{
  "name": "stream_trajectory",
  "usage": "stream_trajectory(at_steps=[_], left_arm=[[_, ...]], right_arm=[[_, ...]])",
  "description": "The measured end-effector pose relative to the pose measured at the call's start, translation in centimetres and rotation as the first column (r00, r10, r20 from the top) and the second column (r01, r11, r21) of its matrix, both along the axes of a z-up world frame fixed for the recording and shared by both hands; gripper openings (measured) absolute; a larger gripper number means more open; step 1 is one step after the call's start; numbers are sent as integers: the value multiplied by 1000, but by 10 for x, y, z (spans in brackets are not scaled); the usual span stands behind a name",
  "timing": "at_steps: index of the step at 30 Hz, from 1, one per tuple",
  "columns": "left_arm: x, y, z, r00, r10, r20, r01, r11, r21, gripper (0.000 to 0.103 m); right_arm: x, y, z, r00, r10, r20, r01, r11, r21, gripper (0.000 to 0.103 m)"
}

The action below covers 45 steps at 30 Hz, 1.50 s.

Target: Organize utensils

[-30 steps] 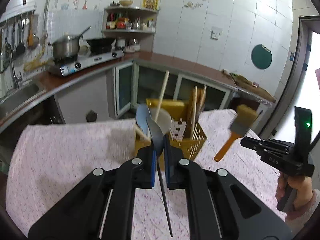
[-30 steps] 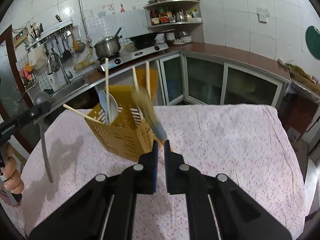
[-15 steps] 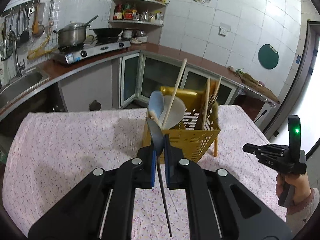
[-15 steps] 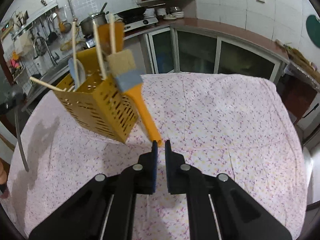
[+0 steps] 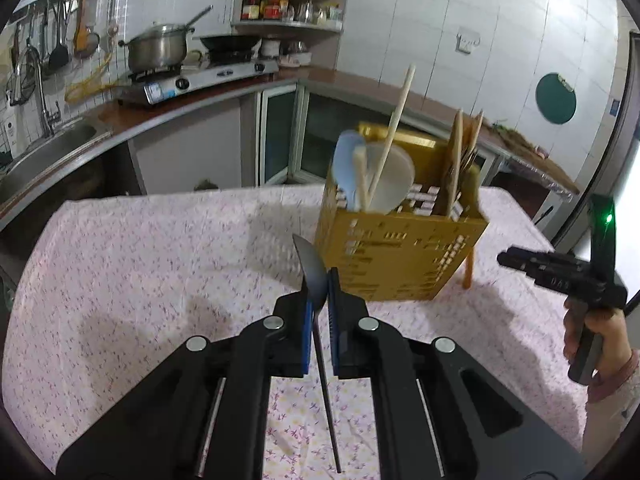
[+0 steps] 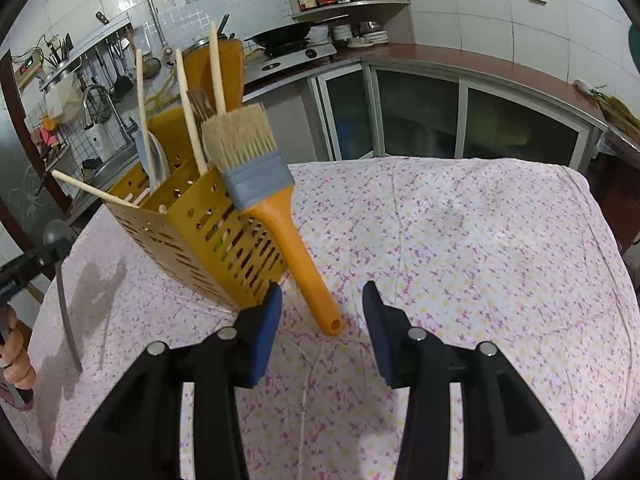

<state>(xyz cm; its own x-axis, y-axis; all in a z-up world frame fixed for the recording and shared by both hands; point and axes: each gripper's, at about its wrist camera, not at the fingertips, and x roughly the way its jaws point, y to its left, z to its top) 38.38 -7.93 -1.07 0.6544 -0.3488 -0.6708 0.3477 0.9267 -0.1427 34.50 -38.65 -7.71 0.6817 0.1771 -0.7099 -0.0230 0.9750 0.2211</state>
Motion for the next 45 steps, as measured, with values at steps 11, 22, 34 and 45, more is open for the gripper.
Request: stream_trajectory(at_steps=[11,22,34,45], left_arm=[[12,5,-19,999,-5,-37,4,1000,-4,5],[23,7,-25,998,4,-70,-4,1000,4,5],[13,-14,-29,988,-70,-136,75,997,31,5],[25,-27,-72,948,-13,-317,70,983,171,5]], right_arm=[[52,6,-5,996,92,10,-93,995,30,42],[33,-19,-5,996,-12,-84,13,1000,16,16],[-11,-6,-47,902,-70,-426,8,989,-146,16],[11,-2,-48,882,-34,-470,-20,994,-110,51]])
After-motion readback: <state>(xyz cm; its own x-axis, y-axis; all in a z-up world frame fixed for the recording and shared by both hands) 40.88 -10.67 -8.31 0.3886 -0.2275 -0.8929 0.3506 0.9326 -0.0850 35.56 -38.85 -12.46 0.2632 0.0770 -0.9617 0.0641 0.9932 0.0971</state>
